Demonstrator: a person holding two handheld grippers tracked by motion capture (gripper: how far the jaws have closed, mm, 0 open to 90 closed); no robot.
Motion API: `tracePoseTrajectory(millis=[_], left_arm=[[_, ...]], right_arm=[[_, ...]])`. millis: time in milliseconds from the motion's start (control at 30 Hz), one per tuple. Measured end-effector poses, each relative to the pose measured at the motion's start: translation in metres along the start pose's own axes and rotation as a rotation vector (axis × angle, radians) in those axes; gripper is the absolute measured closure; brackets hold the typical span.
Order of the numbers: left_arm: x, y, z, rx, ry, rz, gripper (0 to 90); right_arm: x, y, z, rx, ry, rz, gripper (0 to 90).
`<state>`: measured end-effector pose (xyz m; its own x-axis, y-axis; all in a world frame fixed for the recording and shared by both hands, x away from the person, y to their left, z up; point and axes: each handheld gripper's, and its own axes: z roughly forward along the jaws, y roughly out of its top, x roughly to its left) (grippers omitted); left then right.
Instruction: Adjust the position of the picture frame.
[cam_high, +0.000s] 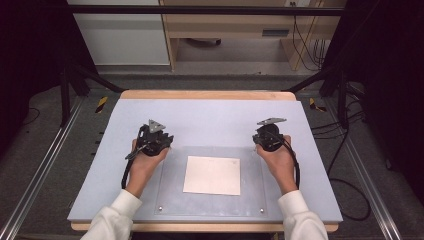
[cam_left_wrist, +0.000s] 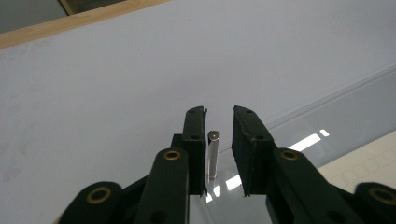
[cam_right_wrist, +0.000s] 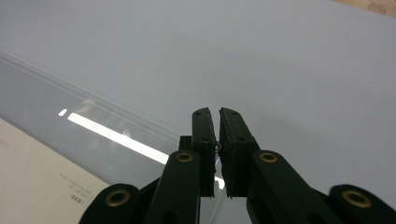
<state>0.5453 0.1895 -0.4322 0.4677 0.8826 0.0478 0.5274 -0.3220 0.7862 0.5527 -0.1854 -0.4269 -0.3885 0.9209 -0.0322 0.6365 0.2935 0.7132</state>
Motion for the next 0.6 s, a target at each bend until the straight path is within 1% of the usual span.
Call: tracePoseTrajectory(millis=[33, 133, 167, 433, 533, 600], left_arm=[[-0.0001, -0.0001, 0.0012, 0.000, 0.004, -0.002, 78.0], [0.0016, -0.0007, 0.0025, 0.001, 0.009, -0.015, 83.0], [0.0026, -0.0010, 0.0025, 0.000, 0.003, -0.019, 83.9], [0.0018, -0.0018, 0.0029, 0.004, 0.007, 0.014, 84.5], [0.0024, -0.0021, 0.0029, 0.003, 0.002, 0.009, 84.7], [0.0025, -0.0020, 0.0029, 0.005, 0.002, -0.005, 84.8]], right_arm=[[0.0001, -0.0002, -0.0001, -0.001, 0.001, -0.001, 85.4], [-0.0002, -0.0004, -0.0004, -0.002, 0.003, -0.001, 85.5], [-0.0002, -0.0004, -0.0004, -0.002, 0.003, -0.001, 85.5], [0.0000, -0.0006, -0.0004, -0.004, 0.006, -0.007, 85.6], [-0.0001, -0.0007, -0.0007, -0.002, 0.005, -0.010, 85.7], [-0.0002, -0.0008, -0.0008, -0.002, 0.005, -0.011, 85.7]])
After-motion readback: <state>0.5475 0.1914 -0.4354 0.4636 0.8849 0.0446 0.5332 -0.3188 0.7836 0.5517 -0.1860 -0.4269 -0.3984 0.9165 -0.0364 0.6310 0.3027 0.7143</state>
